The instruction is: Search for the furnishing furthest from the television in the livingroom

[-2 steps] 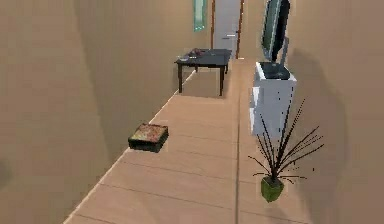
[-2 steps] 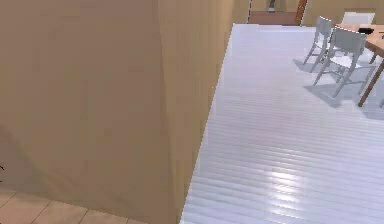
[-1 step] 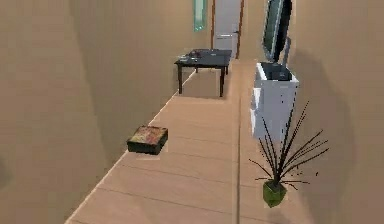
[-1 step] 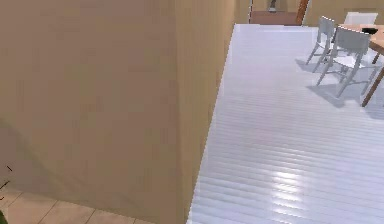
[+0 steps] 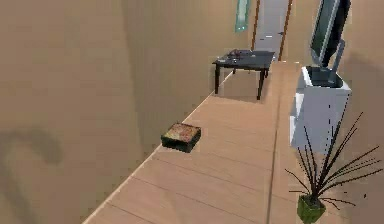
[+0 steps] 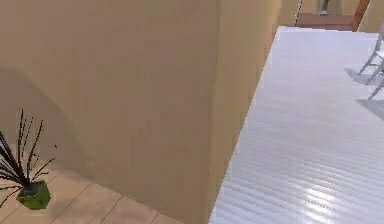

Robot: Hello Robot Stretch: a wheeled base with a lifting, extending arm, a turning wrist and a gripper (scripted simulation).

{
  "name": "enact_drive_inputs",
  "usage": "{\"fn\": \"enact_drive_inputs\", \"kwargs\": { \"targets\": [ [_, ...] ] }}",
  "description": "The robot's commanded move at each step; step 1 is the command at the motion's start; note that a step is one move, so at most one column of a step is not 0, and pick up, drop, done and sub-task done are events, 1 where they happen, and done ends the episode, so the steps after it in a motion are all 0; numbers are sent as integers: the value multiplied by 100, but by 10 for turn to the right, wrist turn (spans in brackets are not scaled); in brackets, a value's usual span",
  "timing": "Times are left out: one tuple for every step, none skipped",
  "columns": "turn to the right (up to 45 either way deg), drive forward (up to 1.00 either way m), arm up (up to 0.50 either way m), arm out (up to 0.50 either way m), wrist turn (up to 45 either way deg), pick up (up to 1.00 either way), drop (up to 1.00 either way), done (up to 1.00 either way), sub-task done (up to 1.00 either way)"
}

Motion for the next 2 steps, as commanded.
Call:
{"fn": "enact_drive_inputs", "kwargs": {
  "targets": [
    [0, 100, 0, 0, 0, 0, 0, 0, 0],
    [210, 0, 0, 0, 0, 0, 0, 0, 0]
  ]
}}
